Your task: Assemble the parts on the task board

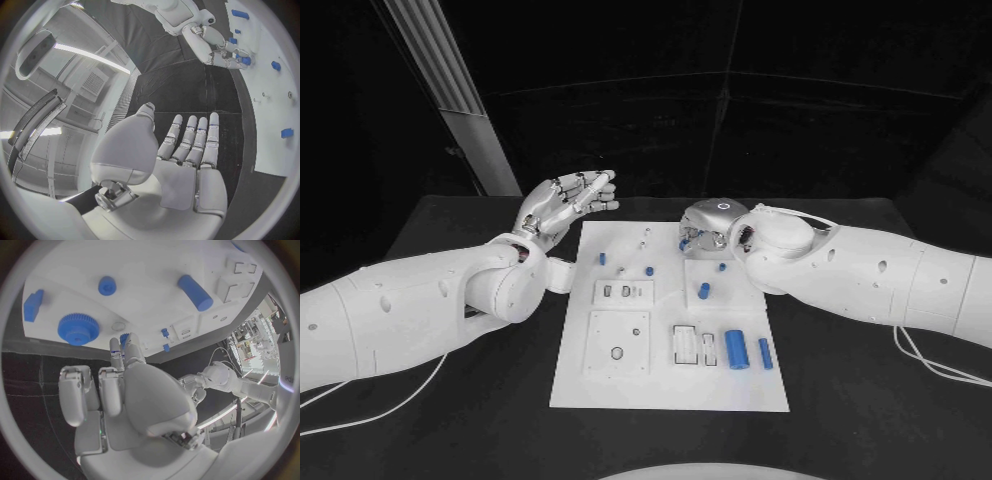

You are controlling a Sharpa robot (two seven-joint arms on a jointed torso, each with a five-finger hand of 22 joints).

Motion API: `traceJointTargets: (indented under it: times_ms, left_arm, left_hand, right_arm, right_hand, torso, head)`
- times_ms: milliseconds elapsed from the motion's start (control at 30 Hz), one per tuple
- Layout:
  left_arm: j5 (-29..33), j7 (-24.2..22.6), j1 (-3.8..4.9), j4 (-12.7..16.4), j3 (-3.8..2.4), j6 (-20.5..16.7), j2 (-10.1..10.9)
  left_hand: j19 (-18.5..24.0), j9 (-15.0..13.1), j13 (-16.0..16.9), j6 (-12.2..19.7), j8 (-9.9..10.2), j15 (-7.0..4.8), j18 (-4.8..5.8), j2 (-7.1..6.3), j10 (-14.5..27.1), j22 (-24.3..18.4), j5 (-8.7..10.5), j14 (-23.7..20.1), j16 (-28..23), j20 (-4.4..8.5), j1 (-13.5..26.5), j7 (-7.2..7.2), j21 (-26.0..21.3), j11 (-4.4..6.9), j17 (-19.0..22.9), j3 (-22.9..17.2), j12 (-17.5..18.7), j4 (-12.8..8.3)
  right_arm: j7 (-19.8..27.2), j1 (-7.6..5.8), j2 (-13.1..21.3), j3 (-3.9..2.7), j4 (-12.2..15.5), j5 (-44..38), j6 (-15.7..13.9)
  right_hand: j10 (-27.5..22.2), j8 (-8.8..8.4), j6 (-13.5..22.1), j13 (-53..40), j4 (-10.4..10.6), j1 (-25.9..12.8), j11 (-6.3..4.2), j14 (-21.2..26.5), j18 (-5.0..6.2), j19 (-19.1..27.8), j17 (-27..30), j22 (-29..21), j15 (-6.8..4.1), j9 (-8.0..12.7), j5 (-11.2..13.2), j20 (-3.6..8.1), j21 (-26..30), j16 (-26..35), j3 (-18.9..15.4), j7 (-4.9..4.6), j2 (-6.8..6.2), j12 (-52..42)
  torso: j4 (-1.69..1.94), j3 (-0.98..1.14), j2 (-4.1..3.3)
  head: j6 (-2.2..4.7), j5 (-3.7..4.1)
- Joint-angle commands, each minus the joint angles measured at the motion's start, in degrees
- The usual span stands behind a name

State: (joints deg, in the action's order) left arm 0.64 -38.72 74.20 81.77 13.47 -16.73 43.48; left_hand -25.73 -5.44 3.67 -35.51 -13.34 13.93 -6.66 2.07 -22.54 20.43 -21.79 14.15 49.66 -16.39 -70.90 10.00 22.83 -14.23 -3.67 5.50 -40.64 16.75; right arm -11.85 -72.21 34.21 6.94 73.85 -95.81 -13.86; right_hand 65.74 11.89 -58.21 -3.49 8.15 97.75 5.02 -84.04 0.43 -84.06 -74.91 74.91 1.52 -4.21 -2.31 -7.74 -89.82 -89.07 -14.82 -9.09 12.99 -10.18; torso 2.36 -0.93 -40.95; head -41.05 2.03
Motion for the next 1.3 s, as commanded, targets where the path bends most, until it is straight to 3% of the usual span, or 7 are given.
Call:
traceJointTargets:
  times_ms: [33,167,367,467,967,1133,1300]
  left_arm:
    - [0.01,-12.54,0.12,0.01,-0.04,0.68,0.02]
    - [0.01,-12.54,0.12,-0.13,-0.04,0.71,-0.07]
    - [0.01,-12.60,0.11,-0.20,-0.04,0.71,-0.18]
    - [0.01,-12.64,0.11,-0.24,-0.04,0.70,-0.20]
    - [0.00,-12.72,0.12,-0.58,-0.04,0.70,-0.42]
    - [0.00,-12.71,0.13,-0.67,-0.04,0.68,-0.57]
    - [0.00,-12.70,0.19,-0.72,-0.04,0.63,-0.66]
  left_hand:
    - [0.40,-0.07,0.02,0.41,-0.35,-0.06,0.26,0.28,-0.02,-0.08,-0.22,-0.48,-0.22,-0.17,-0.16,6.16,0.10,-0.02,-0.04,0.47,0.34,-0.02]
    - [0.40,-0.07,0.02,0.42,-0.38,-0.06,0.26,0.29,-0.02,-0.08,-0.24,-0.48,-0.21,-0.17,-0.18,6.16,0.11,-0.02,-0.04,0.47,0.34,-0.02]
    - [0.39,-0.08,0.03,0.43,-0.41,-0.06,0.26,0.31,-0.02,-0.09,-0.26,-0.48,-0.21,-0.17,-0.20,6.16,0.12,-0.02,-0.05,0.47,0.34,-0.02]
    - [0.39,-0.08,0.03,0.43,-0.41,-0.06,0.26,0.31,-0.02,-0.09,-0.26,-0.48,-0.21,-0.17,-0.20,6.16,0.12,-0.02,-0.05,0.47,0.34,-0.02]
    - [0.40,-0.09,0.02,0.50,-0.49,-0.06,0.26,0.39,0.00,-0.09,-0.32,-0.51,-0.20,-0.17,-0.27,6.17,0.12,-0.03,-0.05,0.46,0.35,-0.02]
    - [0.40,-0.09,0.02,0.51,-0.51,-0.06,0.26,0.40,0.00,-0.10,-0.34,-0.52,-0.20,-0.17,-0.29,6.17,0.12,-0.03,-0.05,0.46,0.36,-0.02]
    - [0.40,-0.09,0.02,0.51,-0.51,-0.06,0.26,0.40,0.00,-0.10,-0.34,-0.52,-0.20,-0.17,-0.29,6.17,0.12,-0.03,-0.05,0.46,0.36,-0.02]
  right_arm:
    - [3.42,-0.13,0.53,-0.07,1.20,-0.30,-9.63]
    - [6.01,-0.14,0.67,-0.19,1.99,0.20,-14.56]
    - [8.37,-0.15,-0.93,-0.35,0.60,1.91,-15.92]
    - [9.19,-0.14,-2.41,-0.37,-1.06,2.74,-15.66]
    - [9.87,-0.09,-9.89,-0.39,-10.90,3.57,-12.09]
    - [9.57,-0.07,-10.92,-0.39,-12.84,3.59,-10.83]
    - [8.67,-0.05,-11.27,-0.39,-13.85,3.58,-9.12]
  right_hand:
    - [0.50,-0.16,-1.61,0.05,0.40,0.57,-0.09,-4.96,-0.43,-5.94,-9.37,15.09,-0.32,-0.35,-0.39,0.32,-0.18,-0.29,-0.01,0.94,0.01,0.39]
    - [0.87,-0.28,-1.92,0.05,0.53,0.85,-0.09,-5.02,-0.43,-5.94,-9.66,15.09,-0.30,-0.30,-0.39,0.32,-0.18,-0.33,-0.05,0.94,-0.06,0.87]
    - [1.01,-0.39,-2.01,0.06,0.61,1.02,-0.07,-5.04,-0.43,-5.94,-9.80,15.09,-0.29,-0.27,-0.40,0.31,-0.18,-0.34,-0.05,0.89,-0.06,1.17]
    - [1.07,-0.63,-2.00,0.07,0.72,1.25,0.00,-5.05,-0.43,-5.94,-9.86,15.09,-0.25,-0.18,-0.40,0.29,-0.18,-0.35,-0.06,0.80,-0.07,1.63]
    - [1.02,-1.28,-1.83,0.07,1.01,1.77,0.19,-5.06,-0.43,-5.94,-9.89,15.09,-0.09,0.02,-0.40,0.18,-0.18,-0.36,-0.04,0.65,-0.03,2.80]
    - [1.03,-1.40,-1.81,0.06,1.03,1.93,0.21,-5.07,-0.43,-5.94,-9.98,15.09,-0.06,0.06,-0.40,0.15,-0.18,-0.37,0.00,0.62,-0.01,3.03]
    - [1.00,-1.69,-1.74,0.06,1.14,2.21,0.31,-5.09,-0.43,-5.94,-10.11,15.09,0.01,0.13,-0.40,0.09,-0.18,-0.39,0.10,0.54,0.13,3.53]
  torso:
    - [-0.07,-0.01,0.07]
    - [-0.07,-0.02,0.05]
    - [0.13,-0.02,-0.07]
    - [-0.02,-0.02,-0.06]
    - [0.16,-0.01,-0.14]
    - [0.30,0.03,-0.21]
    - [0.47,-0.06,-0.39]
  head:
    - [0.18,-0.17]
    - [0.44,-0.20]
    - [0.54,-0.22]
    - [0.57,-0.46]
    - [1.00,-1.97]
    - [1.24,-2.35]
    - [1.04,-2.50]
